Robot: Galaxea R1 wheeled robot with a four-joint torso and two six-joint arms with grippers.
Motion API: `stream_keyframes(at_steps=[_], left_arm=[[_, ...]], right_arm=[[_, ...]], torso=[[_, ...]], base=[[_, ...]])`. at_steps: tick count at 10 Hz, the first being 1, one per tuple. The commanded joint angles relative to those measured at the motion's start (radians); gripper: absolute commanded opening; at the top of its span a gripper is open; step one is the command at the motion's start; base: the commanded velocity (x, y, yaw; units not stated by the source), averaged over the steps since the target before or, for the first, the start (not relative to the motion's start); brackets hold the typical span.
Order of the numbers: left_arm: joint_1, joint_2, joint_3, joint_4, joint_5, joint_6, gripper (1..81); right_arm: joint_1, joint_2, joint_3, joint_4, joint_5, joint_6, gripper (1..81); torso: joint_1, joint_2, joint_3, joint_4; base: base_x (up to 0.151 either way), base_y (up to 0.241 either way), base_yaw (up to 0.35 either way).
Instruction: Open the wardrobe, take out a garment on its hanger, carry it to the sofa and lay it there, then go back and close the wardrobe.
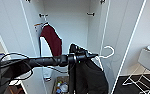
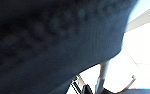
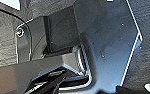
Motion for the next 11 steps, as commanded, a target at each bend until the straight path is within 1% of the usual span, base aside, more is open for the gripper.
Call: stream_keyframes(at_steps=[1, 3, 10, 11], left_arm=[[-0.088, -0.097, 0.114, 0.012, -0.041, 0.108, 1.0], [-0.081, -0.128, 0.130, 0.012, -0.043, 0.108, 1.0], [-0.083, -0.129, 0.126, 0.011, -0.046, 0.105, 1.0], [-0.081, -0.129, 0.127, 0.011, -0.047, 0.107, 1.0]], right_arm=[[0.036, 0.006, 0.008, 0.007, -0.057, -0.001, 81.1], [0.034, 0.006, 0.008, 0.007, -0.055, -0.001, 81.1], [0.033, 0.006, 0.008, 0.007, -0.053, -0.001, 81.1], [0.033, 0.006, 0.008, 0.007, -0.053, -0.003, 81.1]], torso=[[0.000, 0.000, 0.000, 0.000], [0.000, 0.000, 0.000, 0.000], [0.000, 0.000, 0.000, 0.000], [0.000, 0.000, 0.000, 0.000]], base=[[0.000, 0.000, 0.000], [0.000, 0.000, 0.000], [0.000, 0.000, 0.000], [-0.077, 0.000, 0.000]])
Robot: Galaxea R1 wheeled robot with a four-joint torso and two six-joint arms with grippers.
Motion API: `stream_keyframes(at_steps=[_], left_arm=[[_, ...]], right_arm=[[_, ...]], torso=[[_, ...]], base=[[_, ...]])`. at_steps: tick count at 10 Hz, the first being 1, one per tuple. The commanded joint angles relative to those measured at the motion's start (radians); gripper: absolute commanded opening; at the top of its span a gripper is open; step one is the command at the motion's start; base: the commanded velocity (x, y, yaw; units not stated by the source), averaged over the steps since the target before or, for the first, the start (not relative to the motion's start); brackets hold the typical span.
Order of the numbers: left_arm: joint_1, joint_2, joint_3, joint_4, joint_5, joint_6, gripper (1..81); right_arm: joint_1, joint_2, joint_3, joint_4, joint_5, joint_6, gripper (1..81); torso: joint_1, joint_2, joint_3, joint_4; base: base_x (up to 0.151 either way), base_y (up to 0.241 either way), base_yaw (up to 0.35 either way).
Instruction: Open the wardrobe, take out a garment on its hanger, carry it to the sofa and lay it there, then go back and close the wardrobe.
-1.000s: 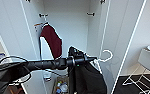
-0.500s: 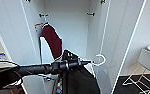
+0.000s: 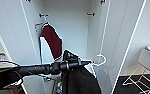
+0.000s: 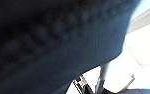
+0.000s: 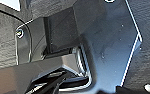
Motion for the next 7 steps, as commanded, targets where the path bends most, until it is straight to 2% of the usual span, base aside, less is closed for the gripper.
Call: stream_keyframes(at_steps=[1, 3, 7], left_arm=[[-0.175, 0.000, 0.023, 0.011, -0.038, 0.016, 1.0], [-0.170, 0.000, 0.017, 0.010, -0.038, 0.006, 1.0], [-0.162, 0.000, 0.006, 0.011, -0.059, 0.006, 1.0]], right_arm=[[0.031, 0.005, 0.008, 0.007, -0.062, -0.001, 81.1], [0.031, 0.005, 0.008, 0.007, -0.062, -0.001, 81.1], [0.029, 0.005, 0.008, 0.007, -0.060, -0.003, 81.1]], torso=[[0.000, 0.000, 0.000, 0.000], [0.001, 0.001, 0.000, 0.000], [0.000, 0.000, 0.001, 0.000]], base=[[0.000, 0.000, 0.000], [0.000, 0.000, -0.081], [0.000, 0.000, -0.332]])
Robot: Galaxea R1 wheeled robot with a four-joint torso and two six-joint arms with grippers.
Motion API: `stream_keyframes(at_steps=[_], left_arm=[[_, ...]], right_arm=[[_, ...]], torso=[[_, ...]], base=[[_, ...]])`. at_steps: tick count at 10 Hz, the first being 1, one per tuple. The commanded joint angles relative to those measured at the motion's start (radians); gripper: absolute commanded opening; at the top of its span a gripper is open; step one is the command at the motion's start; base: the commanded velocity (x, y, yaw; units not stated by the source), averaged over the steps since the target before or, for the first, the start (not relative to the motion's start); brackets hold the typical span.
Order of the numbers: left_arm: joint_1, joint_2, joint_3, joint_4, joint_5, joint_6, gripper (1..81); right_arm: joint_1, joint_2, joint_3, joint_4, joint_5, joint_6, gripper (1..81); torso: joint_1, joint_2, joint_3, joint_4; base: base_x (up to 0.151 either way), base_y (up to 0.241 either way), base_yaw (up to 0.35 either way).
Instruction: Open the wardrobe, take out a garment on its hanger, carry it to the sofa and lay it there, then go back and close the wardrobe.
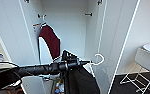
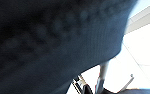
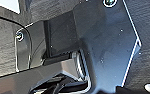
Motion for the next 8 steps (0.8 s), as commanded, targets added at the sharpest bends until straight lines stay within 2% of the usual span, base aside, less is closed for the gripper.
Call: stream_keyframes(at_steps=[1, 3, 8], left_arm=[[-0.167, 0.012, 0.019, 0.013, -0.036, 0.014, 1.0], [-0.144, 0.008, -0.005, 0.014, -0.038, 0.014, 1.0], [-0.104, -0.014, -0.016, 0.112, -0.035, 0.014, 1.0]], right_arm=[[0.017, 0.010, 0.008, 0.009, -0.069, -0.003, 81.1], [0.020, 0.009, 0.008, 0.009, -0.070, -0.003, 81.1], [0.017, 0.010, 0.013, -0.002, -0.073, -0.004, 81.1]], torso=[[0.000, 0.000, 0.000, 0.000], [0.001, 0.001, 0.000, 0.000], [0.001, 0.000, 0.000, 0.000]], base=[[0.000, 0.000, -0.336], [0.000, 0.000, -0.337], [0.000, 0.000, -0.338]])
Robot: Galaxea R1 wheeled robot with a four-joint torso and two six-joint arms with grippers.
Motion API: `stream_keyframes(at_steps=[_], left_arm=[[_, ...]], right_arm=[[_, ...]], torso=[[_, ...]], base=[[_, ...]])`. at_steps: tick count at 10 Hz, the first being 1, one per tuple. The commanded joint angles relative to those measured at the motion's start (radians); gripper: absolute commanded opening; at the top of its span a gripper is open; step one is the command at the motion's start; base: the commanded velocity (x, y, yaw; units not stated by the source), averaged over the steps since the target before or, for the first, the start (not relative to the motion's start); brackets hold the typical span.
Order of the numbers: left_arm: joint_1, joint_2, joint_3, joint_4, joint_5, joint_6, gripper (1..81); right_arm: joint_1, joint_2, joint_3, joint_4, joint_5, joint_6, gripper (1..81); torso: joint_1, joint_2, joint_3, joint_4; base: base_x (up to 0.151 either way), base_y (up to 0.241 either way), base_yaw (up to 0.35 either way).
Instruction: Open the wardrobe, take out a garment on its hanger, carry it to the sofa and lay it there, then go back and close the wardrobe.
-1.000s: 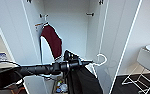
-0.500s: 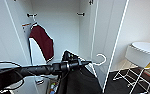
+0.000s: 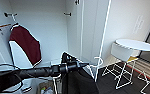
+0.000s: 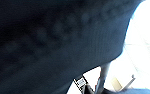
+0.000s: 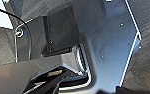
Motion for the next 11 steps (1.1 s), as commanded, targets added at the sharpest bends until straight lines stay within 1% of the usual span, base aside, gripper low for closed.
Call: stream_keyframes(at_steps=[1, 3, 11], left_arm=[[-0.150, -0.027, 0.022, 0.065, -0.020, 0.010, 1.0], [-0.150, -0.030, 0.018, 0.089, -0.020, 0.010, 1.0], [-0.150, -0.061, 0.031, 0.091, -0.029, 0.009, 1.0]], right_arm=[[0.038, 0.007, 0.012, -0.003, -0.068, -0.004, 81.1], [0.041, 0.006, 0.012, -0.002, -0.068, -0.003, 81.1], [0.041, 0.009, 0.012, 0.000, -0.066, -0.003, 81.1]], torso=[[0.000, 0.000, 0.000, 0.000], [0.000, 0.000, 0.000, 0.000], [0.000, 0.000, 0.000, 0.000]], base=[[0.000, 0.000, -0.338], [0.000, 0.000, -0.338], [0.000, 0.000, -0.338]])
